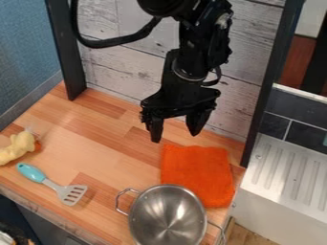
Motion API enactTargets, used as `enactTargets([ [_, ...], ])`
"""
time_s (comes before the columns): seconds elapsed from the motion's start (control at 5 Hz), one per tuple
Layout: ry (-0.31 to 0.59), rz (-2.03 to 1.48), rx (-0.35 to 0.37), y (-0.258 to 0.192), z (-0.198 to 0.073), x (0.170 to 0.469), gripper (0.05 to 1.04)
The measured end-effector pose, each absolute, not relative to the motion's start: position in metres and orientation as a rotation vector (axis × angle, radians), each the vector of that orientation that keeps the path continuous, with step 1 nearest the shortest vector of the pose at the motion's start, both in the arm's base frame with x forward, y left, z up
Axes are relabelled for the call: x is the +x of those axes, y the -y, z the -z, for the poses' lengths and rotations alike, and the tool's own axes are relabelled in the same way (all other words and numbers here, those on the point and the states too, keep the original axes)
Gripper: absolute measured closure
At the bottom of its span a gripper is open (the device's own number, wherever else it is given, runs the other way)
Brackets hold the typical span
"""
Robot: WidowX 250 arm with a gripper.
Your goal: Put a siver pot from the right side of the table to the left side
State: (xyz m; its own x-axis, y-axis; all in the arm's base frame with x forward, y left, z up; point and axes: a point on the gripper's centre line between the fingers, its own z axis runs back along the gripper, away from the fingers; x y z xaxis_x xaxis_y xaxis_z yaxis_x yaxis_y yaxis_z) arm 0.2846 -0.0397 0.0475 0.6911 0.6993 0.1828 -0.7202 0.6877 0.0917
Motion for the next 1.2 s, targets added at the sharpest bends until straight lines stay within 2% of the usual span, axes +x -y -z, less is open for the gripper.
enactTargets([
  [0.2,0.112,-0.792,0.176,0.039,-0.040,0.281,0.084],
  [0.6,0.139,-0.638,0.085,0.035,-0.037,0.267,0.084],
  [1.0,0.126,-0.339,-0.111,0.015,-0.032,0.251,0.084],
  [1.2,0.092,-0.235,-0.123,0.014,-0.025,0.247,0.084],
])
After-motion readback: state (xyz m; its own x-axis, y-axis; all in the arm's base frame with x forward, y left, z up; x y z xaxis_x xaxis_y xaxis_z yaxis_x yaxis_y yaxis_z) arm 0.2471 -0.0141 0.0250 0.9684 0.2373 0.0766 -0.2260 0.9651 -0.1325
